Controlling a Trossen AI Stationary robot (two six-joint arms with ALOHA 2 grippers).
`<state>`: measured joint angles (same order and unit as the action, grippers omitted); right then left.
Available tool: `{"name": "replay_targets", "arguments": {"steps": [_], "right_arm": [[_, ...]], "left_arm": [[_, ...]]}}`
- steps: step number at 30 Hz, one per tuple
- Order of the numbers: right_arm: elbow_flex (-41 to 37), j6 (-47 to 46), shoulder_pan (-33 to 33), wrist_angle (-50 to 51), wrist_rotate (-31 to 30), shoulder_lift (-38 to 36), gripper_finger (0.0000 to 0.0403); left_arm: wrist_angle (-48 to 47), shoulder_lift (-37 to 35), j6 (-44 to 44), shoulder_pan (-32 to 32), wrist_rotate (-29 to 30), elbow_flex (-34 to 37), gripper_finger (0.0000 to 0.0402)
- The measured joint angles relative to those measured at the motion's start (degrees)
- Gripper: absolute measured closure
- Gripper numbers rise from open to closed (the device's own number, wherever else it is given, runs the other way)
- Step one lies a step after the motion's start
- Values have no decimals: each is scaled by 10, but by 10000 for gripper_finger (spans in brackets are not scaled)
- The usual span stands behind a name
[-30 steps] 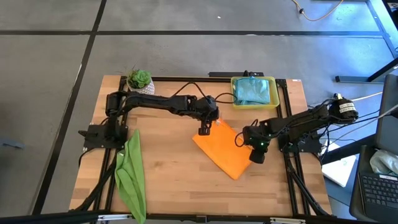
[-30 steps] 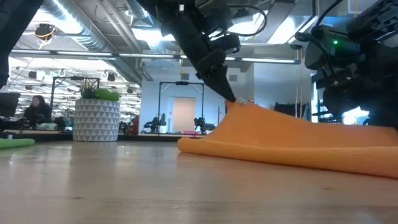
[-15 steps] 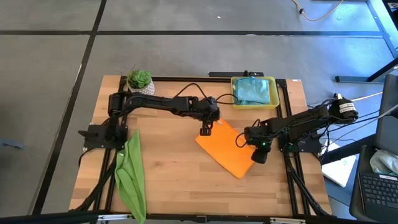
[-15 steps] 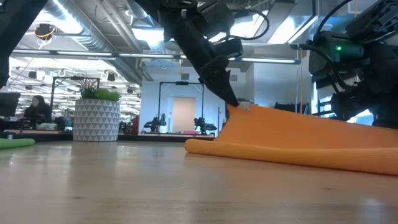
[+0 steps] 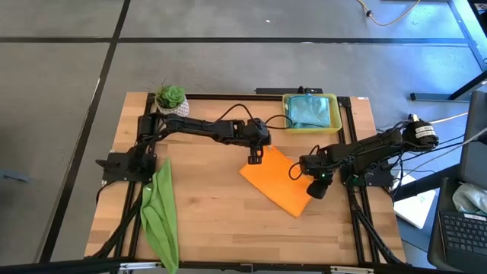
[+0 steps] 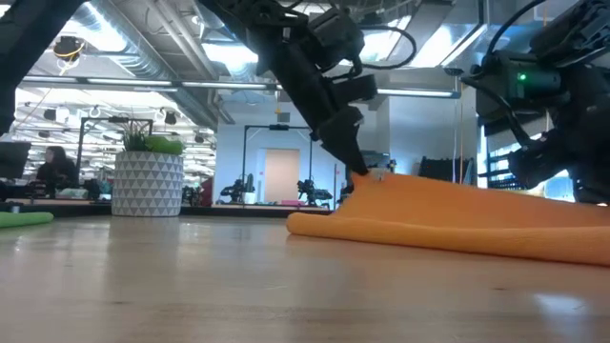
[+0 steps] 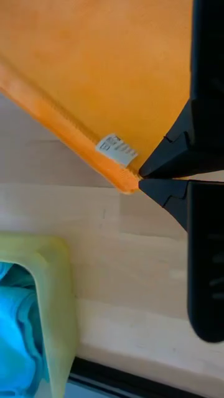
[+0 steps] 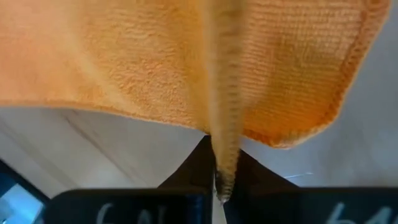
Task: Fold microfiber towels
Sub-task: Fold the orange microfiber towel
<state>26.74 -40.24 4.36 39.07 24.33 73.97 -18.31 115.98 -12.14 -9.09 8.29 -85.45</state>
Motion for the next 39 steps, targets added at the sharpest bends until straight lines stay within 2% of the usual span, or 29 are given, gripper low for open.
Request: {"name": "replay_targets", "arguments": {"steps": [9,14,23,26,28,34,36,39], "right_arm": [[0,-15,0,2,-1,0,348],[0,-15,0,6,12,0,329],[0,-3,0,56,56,-4,336],[7,-1,0,87,52,-25,342],[22,-1,1,102,16,-51,347],[52,-37,15,50,-178,-148,372],[38,-51,14,23,-198,-153,383],[15,-52,15,16,-196,-139,397]], "left_arm": [[-2,0,0,-4,3,0,401],[-2,0,-2,-4,-22,0,401],[-1,0,-4,-3,-31,0,401],[-1,0,-4,-3,-31,0,401],[0,0,-4,-3,-31,0,401],[0,0,-4,-3,-31,0,401],[0,0,-4,-3,-31,0,401],[0,0,-4,-3,-31,0,401]]}}
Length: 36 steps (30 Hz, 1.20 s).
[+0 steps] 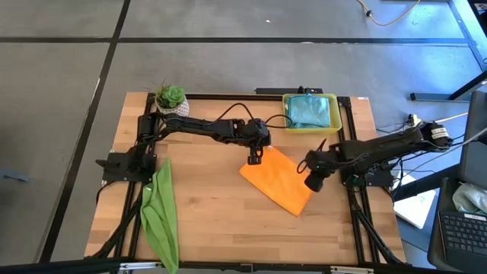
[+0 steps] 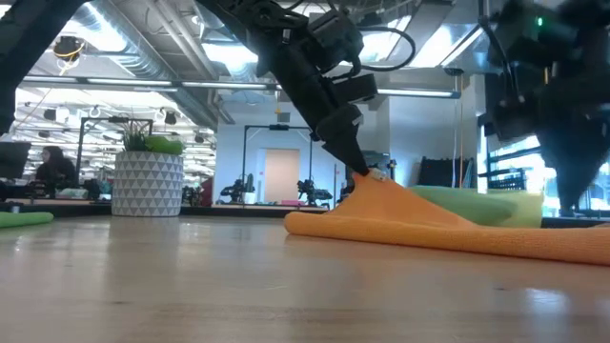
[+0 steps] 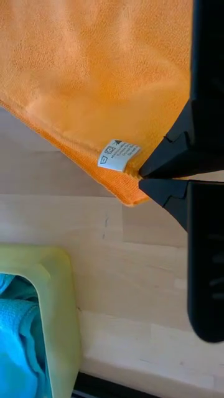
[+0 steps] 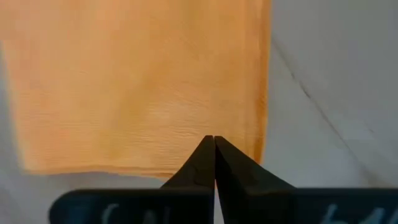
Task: Fold microfiber towels
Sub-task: Fold the orange microfiber towel
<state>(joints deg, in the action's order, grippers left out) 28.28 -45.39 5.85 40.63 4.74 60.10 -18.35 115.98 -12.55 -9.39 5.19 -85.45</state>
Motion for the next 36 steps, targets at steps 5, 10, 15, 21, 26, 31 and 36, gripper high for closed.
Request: {"name": "replay_targets", "arguments": {"steps": [5,10,15,21,26,31,36], "right_arm": [[-37,-15,0,1,17,25,397],[-69,-69,-1,6,48,26,399],[-73,-82,-1,2,57,25,399],[-71,-81,0,2,53,26,400],[-71,-54,0,6,57,26,400],[-71,-35,0,7,62,26,399],[-72,-4,1,32,84,27,388]], "left_arm": [[0,0,0,0,-4,0,401],[0,0,0,0,-32,0,401],[1,0,-12,-2,-32,0,401],[6,0,-65,-3,28,0,401],[32,-1,-111,-10,20,0,401],[28,-3,-113,-19,38,0,401],[-7,-13,-111,-36,57,0,401]]}}
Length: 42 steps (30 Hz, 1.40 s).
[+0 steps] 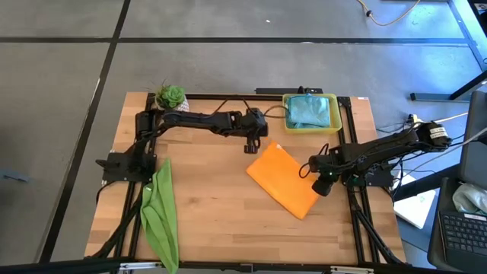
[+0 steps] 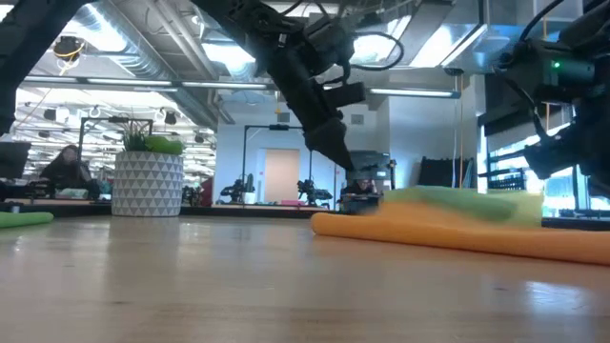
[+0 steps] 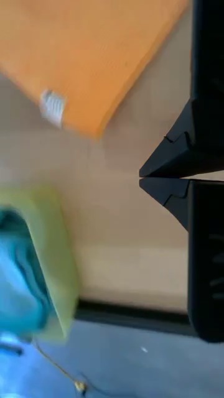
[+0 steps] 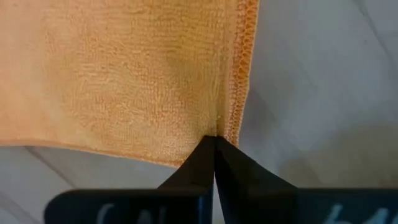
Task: Fold microfiber towels
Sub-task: Fold the orange microfiber towel
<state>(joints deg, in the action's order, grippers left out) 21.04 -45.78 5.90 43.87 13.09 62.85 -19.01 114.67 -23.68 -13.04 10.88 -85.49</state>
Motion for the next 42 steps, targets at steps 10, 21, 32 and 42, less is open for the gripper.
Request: {"name": "replay_targets", "arguments": {"steps": [10,21,32,42], "right_arm": [[2,24,0,17,5,-1,396],[101,-28,0,58,-50,-30,376],[209,-199,87,34,-198,-47,387],[123,-350,157,-61,-166,-7,394]], "left_arm": [[-63,-36,66,-19,-71,0,401],[-160,-79,17,69,-195,0,401],[-66,-21,-37,141,-198,-1,401],[-79,69,50,121,-178,0,401]]}}
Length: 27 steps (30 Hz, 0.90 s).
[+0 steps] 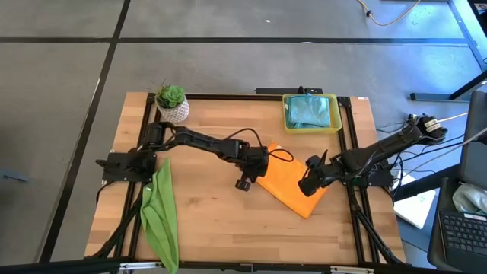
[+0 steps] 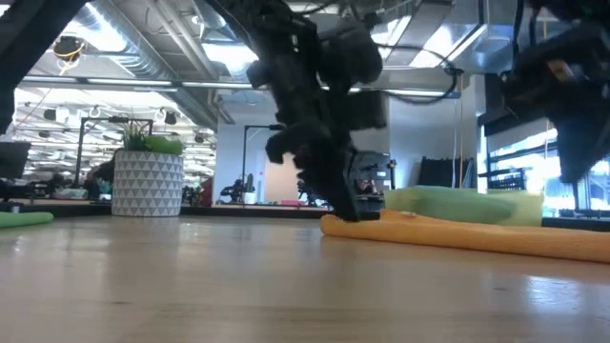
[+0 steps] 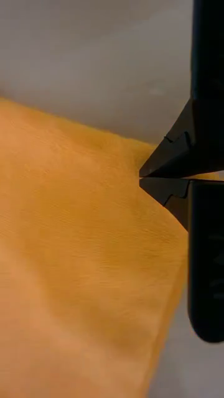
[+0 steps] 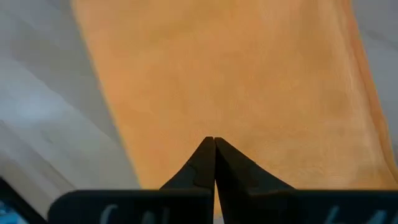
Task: Fold microfiber towels
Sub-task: Fold the orange microfiber towel
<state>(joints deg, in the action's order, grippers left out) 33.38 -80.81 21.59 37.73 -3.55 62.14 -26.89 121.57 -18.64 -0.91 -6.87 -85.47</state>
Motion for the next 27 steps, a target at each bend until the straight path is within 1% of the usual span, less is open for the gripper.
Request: {"name": "replay_targets", "arguments": {"steps": [5,10,15,18,21,25,26,27], "right_arm": [[-5,6,0,-8,50,13,395],[22,50,4,-7,52,9,396],[43,79,4,-8,52,10,392],[46,90,4,-6,52,10,392],[46,91,4,-7,51,10,393],[46,88,4,-26,31,10,397],[46,85,4,-39,19,10,397],[46,77,4,-52,3,10,398]], "left_arm": [[-68,8,34,-12,-3,-3,401],[-168,7,65,-35,-8,-4,401],[-299,8,113,-66,-18,-3,401],[-354,9,138,-79,-56,-1,401],[-381,9,178,-83,-106,6,401],[-373,1,243,-67,-192,58,401],[-369,-5,250,-59,-206,76,401],[-366,-14,259,-49,-207,96,401]]}}
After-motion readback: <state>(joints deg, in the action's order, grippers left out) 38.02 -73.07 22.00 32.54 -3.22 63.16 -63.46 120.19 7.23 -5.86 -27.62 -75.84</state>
